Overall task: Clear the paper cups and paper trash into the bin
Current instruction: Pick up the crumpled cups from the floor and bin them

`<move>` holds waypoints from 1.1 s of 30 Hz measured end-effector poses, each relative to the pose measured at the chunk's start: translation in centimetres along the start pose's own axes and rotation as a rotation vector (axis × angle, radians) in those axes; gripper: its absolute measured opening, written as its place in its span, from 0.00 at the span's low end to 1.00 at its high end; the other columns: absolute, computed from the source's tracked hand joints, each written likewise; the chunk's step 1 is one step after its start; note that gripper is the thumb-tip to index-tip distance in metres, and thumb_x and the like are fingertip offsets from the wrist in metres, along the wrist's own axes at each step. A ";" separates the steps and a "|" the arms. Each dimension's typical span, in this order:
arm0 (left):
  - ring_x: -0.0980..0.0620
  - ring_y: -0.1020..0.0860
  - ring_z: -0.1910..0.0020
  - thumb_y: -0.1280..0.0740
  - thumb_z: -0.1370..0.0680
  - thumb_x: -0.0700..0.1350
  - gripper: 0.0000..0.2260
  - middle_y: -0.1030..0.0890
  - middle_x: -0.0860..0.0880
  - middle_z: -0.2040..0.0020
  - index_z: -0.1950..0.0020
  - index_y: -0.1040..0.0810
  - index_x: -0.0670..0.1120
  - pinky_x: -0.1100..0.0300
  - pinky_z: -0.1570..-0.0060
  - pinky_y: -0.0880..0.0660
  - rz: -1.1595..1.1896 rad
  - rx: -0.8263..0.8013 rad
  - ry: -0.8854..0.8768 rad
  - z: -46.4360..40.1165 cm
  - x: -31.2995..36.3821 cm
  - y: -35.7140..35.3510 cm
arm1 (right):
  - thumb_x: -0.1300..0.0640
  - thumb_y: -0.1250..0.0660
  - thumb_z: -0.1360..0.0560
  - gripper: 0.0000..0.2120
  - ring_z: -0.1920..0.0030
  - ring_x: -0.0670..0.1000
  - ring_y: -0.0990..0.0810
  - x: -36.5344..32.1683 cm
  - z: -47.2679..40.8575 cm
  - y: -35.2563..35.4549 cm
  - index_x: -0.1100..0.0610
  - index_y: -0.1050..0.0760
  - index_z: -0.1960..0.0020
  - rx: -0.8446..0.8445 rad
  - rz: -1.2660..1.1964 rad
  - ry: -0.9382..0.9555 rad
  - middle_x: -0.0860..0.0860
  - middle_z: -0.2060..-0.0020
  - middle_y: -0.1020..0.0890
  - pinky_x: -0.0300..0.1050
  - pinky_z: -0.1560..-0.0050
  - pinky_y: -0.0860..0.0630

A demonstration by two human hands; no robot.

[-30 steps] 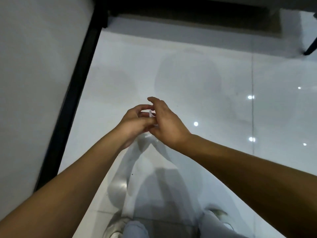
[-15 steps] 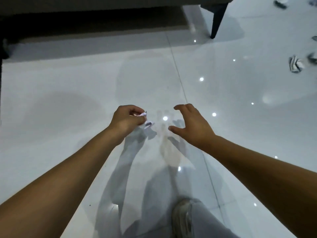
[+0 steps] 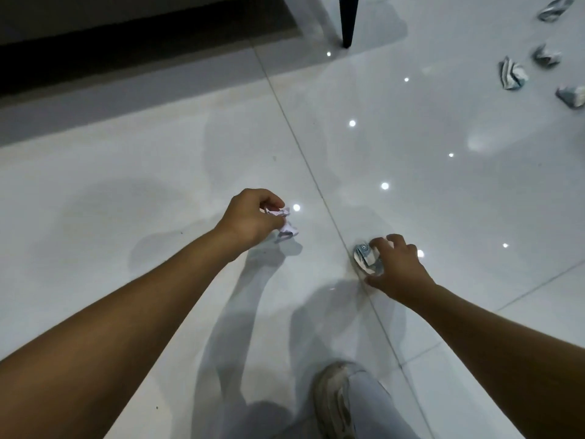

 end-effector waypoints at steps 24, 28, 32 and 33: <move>0.56 0.27 0.63 0.30 0.28 0.36 0.07 0.24 0.55 0.61 0.53 0.20 0.45 0.70 0.64 0.31 0.140 0.130 0.247 11.3 4.7 10.0 | 0.53 0.29 0.28 0.25 0.36 0.56 0.37 -17.1 6.4 11.0 0.55 0.31 0.33 0.048 -0.090 0.373 0.50 0.34 0.35 0.44 0.45 0.31; 0.54 0.26 0.61 0.29 0.28 0.35 0.07 0.25 0.54 0.60 0.55 0.21 0.46 0.68 0.62 0.31 0.147 0.121 0.297 18.5 12.7 14.5 | 0.52 0.31 0.27 0.25 0.36 0.57 0.37 -21.1 15.3 19.5 0.55 0.32 0.32 0.051 -0.044 0.491 0.51 0.32 0.36 0.48 0.45 0.27; 0.52 0.26 0.58 0.30 0.28 0.35 0.07 0.24 0.53 0.59 0.53 0.21 0.44 0.69 0.63 0.31 0.054 0.066 0.276 25.2 23.9 18.2 | 0.52 0.33 0.26 0.26 0.33 0.57 0.40 -22.0 24.3 30.3 0.53 0.35 0.30 0.056 0.009 0.517 0.51 0.29 0.39 0.50 0.47 0.24; 0.52 0.25 0.58 0.30 0.28 0.35 0.06 0.24 0.53 0.59 0.53 0.21 0.44 0.69 0.64 0.31 0.029 0.046 0.263 26.8 26.7 18.8 | 0.53 0.33 0.26 0.26 0.33 0.57 0.40 -21.9 26.5 33.2 0.53 0.35 0.30 0.073 0.014 0.510 0.51 0.29 0.39 0.50 0.48 0.23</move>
Point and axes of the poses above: each hand's wrist, its own z-axis away from the middle knuckle, its own y-axis out of the back of the hand, x = y × z, the point moved 4 cm from there along -z, towards the middle knuckle
